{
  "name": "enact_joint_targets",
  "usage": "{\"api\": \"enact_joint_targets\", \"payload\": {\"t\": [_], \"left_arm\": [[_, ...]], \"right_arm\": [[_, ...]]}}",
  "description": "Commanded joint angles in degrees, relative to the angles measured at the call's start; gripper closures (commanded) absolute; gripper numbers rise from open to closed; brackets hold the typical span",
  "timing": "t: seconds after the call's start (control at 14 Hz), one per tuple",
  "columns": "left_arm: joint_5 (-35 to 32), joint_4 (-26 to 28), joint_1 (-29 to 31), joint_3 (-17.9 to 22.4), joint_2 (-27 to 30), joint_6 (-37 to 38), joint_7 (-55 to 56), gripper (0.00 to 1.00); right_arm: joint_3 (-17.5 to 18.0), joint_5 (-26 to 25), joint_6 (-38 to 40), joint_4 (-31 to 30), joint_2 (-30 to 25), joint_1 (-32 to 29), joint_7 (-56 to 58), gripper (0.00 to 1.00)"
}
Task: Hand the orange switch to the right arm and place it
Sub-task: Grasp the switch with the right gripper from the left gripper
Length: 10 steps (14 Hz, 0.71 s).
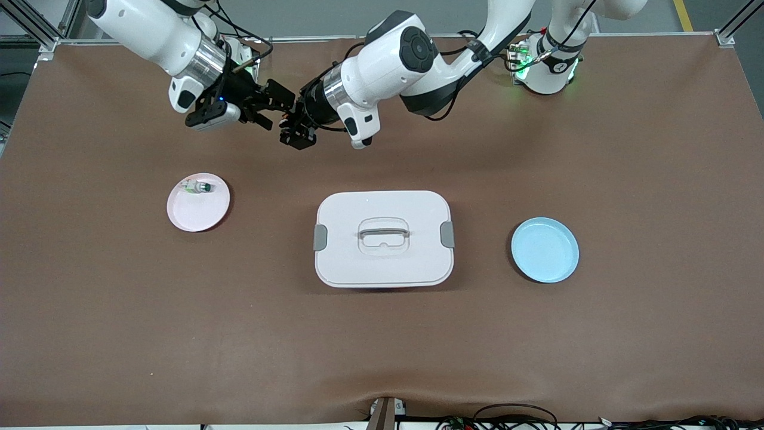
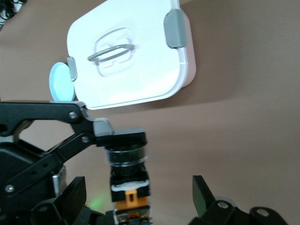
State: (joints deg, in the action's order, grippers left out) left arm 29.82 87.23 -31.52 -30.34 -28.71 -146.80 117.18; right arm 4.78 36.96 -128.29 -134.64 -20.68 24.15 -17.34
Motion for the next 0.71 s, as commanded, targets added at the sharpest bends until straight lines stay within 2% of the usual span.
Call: {"api": "enact_joint_targets", "payload": {"t": [0.0, 0.07, 0.14, 0.36, 0.43, 0.5, 0.57, 0.64], "left_arm": [[-1.3, -1.0, -0.6, 0.5, -0.3, -0.4, 1.0, 0.93], [-1.3, -1.0, -0.6, 0.5, -0.3, -0.4, 1.0, 0.93], [-1.3, -1.0, -0.6, 0.5, -0.3, -0.5, 1.0, 0.93], [-1.3, -0.8, -0.6, 0.5, -0.3, -0.5, 1.0, 0.93], [-1.3, -0.9, -0.6, 0.5, -0.3, -0.5, 1.0, 0.93], [-1.5, -0.8, -0.6, 0.5, -0.3, -0.4, 1.0, 0.93], [-1.7, -0.8, -0.6, 0.5, -0.3, -0.5, 1.0, 0.92], [-1.7, -0.7, -0.6, 0.5, -0.3, -0.4, 1.0, 0.92]], "right_arm": [[-0.2, 1.6, -2.6, -2.4, -1.6, 1.8, -0.6, 0.00], [-0.2, 1.6, -2.6, -2.5, -1.6, 1.9, -0.5, 0.00], [-0.3, 1.6, -2.5, -2.5, -1.6, 1.9, -0.5, 0.07], [-0.2, 1.6, -2.8, -2.4, -1.6, 2.4, -0.1, 0.46], [-0.2, 1.6, -2.7, -2.4, -1.6, 2.6, 0.3, 0.67], [-0.2, 1.5, -2.4, -2.2, -1.7, 2.6, 0.4, 0.95], [-0.2, 1.5, -2.3, -2.1, -1.7, 2.6, 0.1, 1.00], [-0.3, 1.5, -2.3, -2.1, -1.7, 2.6, 0.0, 1.00]]}}
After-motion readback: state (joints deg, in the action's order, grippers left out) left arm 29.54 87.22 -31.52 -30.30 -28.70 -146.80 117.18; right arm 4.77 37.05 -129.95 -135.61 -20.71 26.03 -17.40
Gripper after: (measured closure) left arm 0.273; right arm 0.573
